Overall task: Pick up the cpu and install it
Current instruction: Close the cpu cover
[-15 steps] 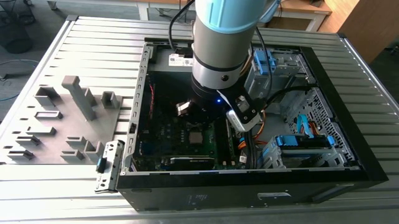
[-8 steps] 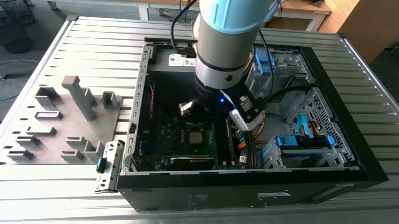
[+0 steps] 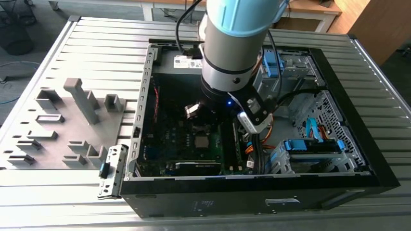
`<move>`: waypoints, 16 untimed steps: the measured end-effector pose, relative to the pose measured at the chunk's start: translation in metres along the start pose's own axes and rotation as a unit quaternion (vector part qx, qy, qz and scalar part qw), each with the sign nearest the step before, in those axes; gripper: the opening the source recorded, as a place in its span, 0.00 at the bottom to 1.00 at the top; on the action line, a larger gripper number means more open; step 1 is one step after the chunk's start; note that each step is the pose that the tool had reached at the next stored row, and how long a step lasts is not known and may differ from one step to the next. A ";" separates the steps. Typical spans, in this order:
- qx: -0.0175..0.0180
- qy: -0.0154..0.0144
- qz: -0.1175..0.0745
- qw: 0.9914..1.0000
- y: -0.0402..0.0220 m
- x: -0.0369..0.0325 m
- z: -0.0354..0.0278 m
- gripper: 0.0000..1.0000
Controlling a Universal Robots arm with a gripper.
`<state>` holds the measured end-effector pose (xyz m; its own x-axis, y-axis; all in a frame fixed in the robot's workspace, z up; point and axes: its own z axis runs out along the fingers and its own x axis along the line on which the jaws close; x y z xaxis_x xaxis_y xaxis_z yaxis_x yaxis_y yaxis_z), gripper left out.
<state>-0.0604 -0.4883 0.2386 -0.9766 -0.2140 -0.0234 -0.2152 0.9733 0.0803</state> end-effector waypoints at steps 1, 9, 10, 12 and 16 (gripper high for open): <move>0.000 0.000 -0.001 1.000 0.0011 -0.0005 0.0003 0.10; 0.000 0.000 -0.003 1.000 0.0084 -0.0058 0.0023 0.10; 0.000 0.000 -0.003 1.000 0.0084 -0.0067 0.0024 0.10; 0.000 0.000 -0.007 1.000 0.0080 -0.0084 0.0025 0.10; -0.001 0.001 -0.016 1.000 0.0074 -0.0115 0.0027 0.10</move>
<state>-0.0508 -0.4785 0.2368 -0.9692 -0.2451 -0.0235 -0.2462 0.9658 0.0807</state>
